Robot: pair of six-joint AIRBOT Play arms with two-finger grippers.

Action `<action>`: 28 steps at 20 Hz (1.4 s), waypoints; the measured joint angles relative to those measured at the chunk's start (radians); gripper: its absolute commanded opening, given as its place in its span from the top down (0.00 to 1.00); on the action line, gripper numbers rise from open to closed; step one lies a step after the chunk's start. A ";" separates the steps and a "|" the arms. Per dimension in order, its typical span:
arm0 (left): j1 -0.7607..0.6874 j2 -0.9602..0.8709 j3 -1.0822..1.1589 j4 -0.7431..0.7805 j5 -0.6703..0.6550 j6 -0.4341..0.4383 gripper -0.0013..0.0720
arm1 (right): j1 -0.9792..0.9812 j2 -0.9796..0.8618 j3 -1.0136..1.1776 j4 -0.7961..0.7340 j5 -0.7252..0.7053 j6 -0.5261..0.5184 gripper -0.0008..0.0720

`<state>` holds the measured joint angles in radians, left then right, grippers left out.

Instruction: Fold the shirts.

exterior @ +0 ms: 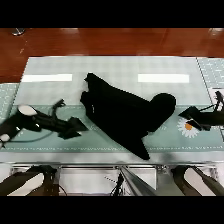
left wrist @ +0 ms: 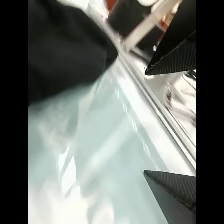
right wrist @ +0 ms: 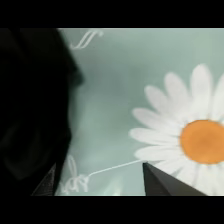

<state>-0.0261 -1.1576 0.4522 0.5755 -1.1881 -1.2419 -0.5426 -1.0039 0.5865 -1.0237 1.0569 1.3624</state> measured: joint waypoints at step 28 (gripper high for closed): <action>-0.248 -0.158 0.217 -0.426 0.307 0.181 0.95 | 0.121 -0.195 0.138 0.243 -0.095 -0.056 0.14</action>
<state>-0.2737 -1.3151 0.6697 0.1497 -0.8810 -1.0611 -0.4221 -1.1992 0.7242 -0.7811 0.9619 1.3064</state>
